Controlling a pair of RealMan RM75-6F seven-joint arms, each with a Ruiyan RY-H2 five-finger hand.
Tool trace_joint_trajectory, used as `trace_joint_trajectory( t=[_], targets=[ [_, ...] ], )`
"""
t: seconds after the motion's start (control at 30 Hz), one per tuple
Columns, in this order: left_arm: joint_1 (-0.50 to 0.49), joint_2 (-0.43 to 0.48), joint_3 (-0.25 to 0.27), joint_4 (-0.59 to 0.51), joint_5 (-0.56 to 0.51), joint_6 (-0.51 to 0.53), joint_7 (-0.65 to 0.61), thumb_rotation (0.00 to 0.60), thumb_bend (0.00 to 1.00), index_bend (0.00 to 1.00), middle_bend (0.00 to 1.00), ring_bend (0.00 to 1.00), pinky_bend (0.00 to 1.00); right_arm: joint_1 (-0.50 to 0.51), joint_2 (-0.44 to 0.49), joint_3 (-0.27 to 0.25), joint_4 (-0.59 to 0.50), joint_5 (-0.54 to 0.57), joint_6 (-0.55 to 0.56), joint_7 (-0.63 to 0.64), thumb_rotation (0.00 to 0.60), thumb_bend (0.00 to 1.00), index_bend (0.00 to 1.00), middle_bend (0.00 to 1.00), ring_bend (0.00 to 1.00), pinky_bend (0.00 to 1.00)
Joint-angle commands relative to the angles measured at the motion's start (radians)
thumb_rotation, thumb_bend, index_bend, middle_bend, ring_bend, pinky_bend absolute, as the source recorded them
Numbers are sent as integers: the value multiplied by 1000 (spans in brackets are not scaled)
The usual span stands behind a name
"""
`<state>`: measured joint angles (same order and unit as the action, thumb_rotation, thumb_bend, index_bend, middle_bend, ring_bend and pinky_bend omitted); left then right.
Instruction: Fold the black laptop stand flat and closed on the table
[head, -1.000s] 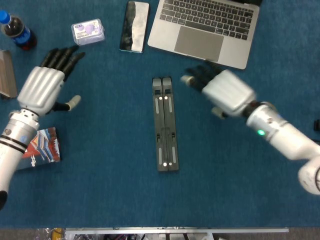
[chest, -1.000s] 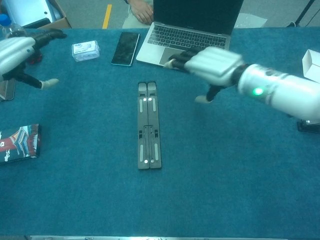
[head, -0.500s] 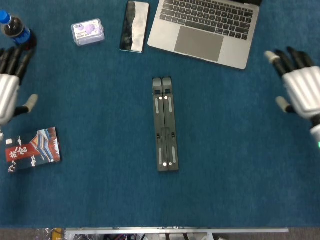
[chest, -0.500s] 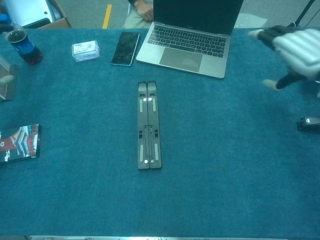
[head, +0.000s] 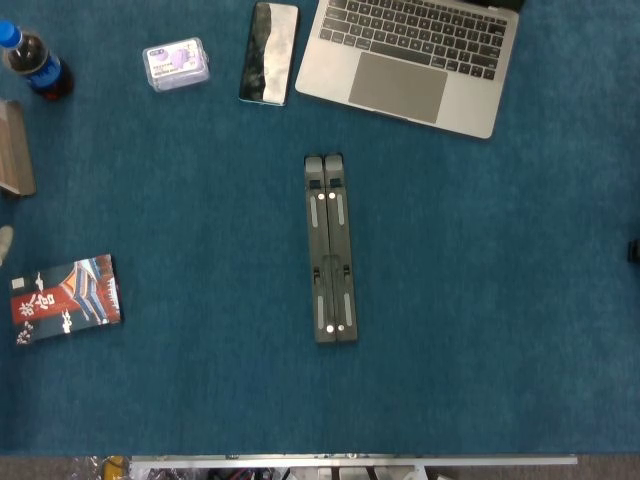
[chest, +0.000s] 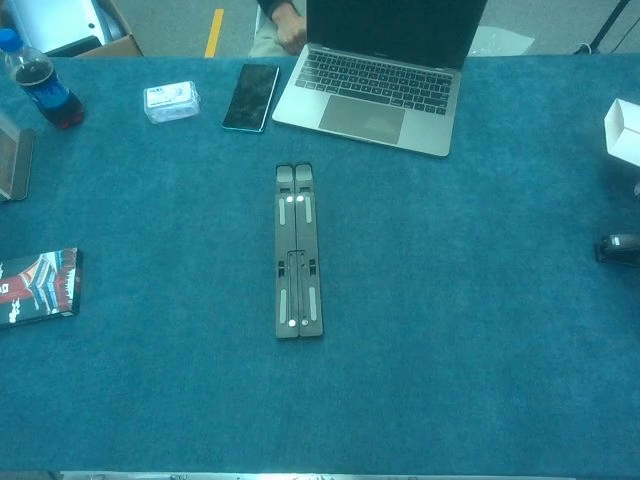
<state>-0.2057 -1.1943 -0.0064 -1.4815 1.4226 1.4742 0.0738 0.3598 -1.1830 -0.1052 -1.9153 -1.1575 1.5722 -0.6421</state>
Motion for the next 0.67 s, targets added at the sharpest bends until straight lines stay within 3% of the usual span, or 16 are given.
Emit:
trace_joint_trajectory(
  t=[0.03, 0.67],
  targets=[
    [22, 9, 8, -16, 10, 19, 5, 600, 280, 0, 0, 0, 0, -24, 8, -4, -5, -25, 6, -4, 600, 223, 29, 133, 0, 134],
    [69, 19, -4, -38, 19, 25, -9, 600, 280, 0, 0, 0, 0, -95, -4, 32, -6, -144, -2, -42, 600, 223, 29, 132, 0, 134]
  ],
)
